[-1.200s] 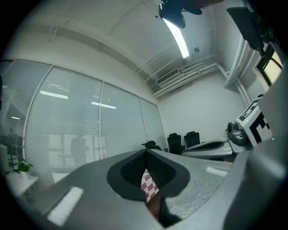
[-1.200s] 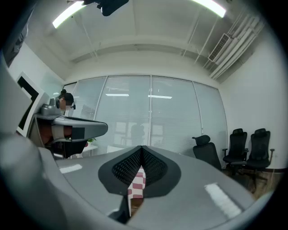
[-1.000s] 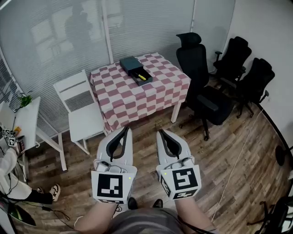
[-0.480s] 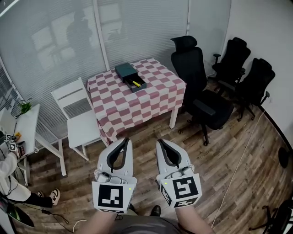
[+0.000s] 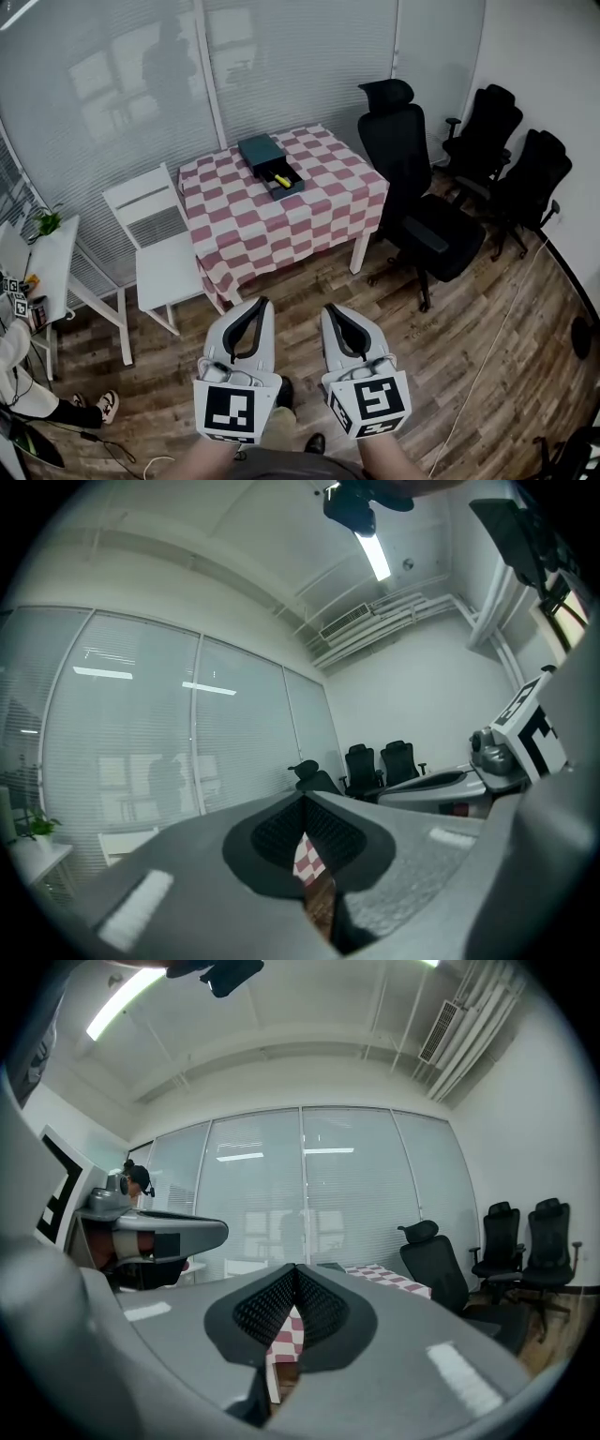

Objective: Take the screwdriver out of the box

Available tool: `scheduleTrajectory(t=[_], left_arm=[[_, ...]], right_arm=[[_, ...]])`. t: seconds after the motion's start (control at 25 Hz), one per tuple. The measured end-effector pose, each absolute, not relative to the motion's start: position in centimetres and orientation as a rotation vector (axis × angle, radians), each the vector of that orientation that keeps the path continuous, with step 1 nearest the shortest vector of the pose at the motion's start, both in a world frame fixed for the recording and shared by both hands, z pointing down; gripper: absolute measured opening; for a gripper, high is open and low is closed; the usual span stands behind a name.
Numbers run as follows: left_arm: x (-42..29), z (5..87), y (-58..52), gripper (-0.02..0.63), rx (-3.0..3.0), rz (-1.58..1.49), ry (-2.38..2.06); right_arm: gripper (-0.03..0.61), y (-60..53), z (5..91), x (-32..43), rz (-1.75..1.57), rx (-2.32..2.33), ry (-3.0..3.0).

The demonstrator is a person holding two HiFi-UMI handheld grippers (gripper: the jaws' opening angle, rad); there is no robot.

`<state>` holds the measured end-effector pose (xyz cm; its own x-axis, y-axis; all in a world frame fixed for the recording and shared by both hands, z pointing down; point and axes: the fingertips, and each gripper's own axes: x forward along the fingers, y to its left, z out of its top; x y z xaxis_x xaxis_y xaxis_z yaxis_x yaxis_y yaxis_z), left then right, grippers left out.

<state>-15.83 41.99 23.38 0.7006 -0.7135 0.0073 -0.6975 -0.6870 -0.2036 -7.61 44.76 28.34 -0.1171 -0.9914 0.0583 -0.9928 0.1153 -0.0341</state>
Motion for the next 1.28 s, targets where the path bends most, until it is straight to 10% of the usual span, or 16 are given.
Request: scheduleTrajectory(t=[1.28], left_arm=[[-10.3,25.4,11.8,0.001,-2.757,-0.097,1.183]], right_arm=[[0.026,14.6,28.2,-1.5,0.055,2.043,-2.296]])
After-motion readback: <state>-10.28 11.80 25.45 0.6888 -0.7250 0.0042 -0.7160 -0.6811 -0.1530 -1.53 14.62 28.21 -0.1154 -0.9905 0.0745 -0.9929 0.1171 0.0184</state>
